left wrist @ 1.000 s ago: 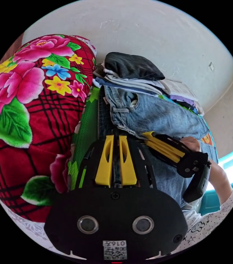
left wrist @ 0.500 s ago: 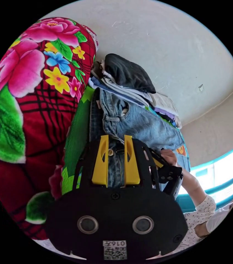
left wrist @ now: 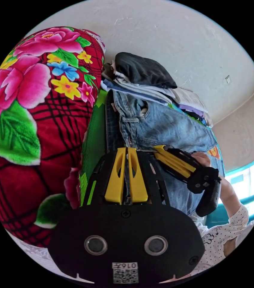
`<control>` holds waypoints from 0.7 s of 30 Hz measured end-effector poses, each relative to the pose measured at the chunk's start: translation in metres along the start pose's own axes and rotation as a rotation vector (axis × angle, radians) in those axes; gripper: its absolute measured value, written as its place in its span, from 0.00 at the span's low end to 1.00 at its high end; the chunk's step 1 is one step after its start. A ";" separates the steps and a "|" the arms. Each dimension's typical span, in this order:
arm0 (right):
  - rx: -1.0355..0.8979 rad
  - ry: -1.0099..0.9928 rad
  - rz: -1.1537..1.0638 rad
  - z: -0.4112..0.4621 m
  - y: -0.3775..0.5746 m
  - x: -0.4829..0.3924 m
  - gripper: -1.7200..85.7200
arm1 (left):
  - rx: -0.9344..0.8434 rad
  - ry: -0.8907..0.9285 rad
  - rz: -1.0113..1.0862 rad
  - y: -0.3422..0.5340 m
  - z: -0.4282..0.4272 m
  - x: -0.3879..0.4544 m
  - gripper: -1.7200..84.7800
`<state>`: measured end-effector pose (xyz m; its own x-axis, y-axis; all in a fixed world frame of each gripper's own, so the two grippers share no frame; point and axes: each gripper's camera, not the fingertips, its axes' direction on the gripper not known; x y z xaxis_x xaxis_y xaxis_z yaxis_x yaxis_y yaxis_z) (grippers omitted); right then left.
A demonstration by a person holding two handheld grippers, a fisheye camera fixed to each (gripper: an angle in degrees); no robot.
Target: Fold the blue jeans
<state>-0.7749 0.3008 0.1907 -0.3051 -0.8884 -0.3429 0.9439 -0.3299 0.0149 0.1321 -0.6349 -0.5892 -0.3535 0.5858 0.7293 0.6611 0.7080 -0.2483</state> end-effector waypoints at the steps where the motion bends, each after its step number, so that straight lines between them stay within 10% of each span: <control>1: -0.009 -0.022 0.018 0.005 0.009 0.003 0.04 | 0.013 0.002 -0.002 0.002 0.000 0.000 0.01; 8: 0.201 -0.516 0.530 -0.001 0.148 0.111 0.08 | 0.052 0.076 -0.027 0.019 -0.011 0.001 0.01; 14: -0.041 -0.778 0.490 0.050 0.262 0.094 0.02 | 0.059 0.056 -0.023 0.028 -0.023 0.021 0.01; 21: -0.049 -0.700 0.497 0.048 0.316 0.071 0.02 | 0.131 -0.206 0.087 0.061 -0.087 0.078 0.02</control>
<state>-0.5047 0.1179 0.2159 0.1531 -0.9238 0.3509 0.9880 0.1499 -0.0364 0.2027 -0.5805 -0.4923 -0.4353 0.7050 0.5599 0.6080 0.6889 -0.3947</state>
